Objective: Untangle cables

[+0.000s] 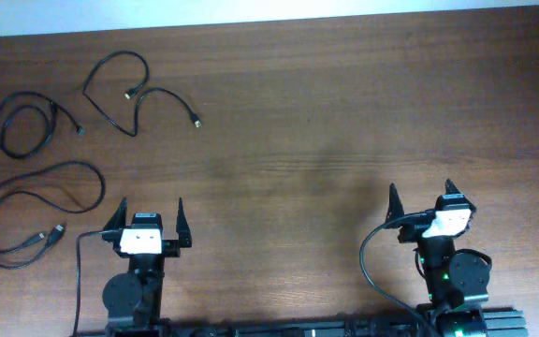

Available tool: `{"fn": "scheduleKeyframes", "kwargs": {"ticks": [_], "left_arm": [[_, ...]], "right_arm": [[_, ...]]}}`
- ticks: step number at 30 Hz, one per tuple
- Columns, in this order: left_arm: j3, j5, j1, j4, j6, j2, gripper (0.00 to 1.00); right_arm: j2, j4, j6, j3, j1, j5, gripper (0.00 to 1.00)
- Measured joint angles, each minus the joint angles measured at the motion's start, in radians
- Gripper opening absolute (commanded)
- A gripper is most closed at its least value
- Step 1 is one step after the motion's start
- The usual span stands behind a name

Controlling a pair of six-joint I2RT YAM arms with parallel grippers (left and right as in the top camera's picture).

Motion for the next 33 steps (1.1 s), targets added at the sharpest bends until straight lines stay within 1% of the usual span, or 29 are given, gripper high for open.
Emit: {"fn": "scheduleKeyframes", "kwargs": {"ticks": [4, 33], "left_arm": [[0.000, 0.000, 0.000, 0.000, 0.000, 0.000, 0.99], [0.000, 0.000, 0.000, 0.000, 0.000, 0.000, 0.99]], "right_arm": [[0.000, 0.000, -0.026, 0.000, 0.000, -0.003, 0.99], [0.000, 0.000, -0.030, 0.000, 0.000, -0.003, 0.99]]}}
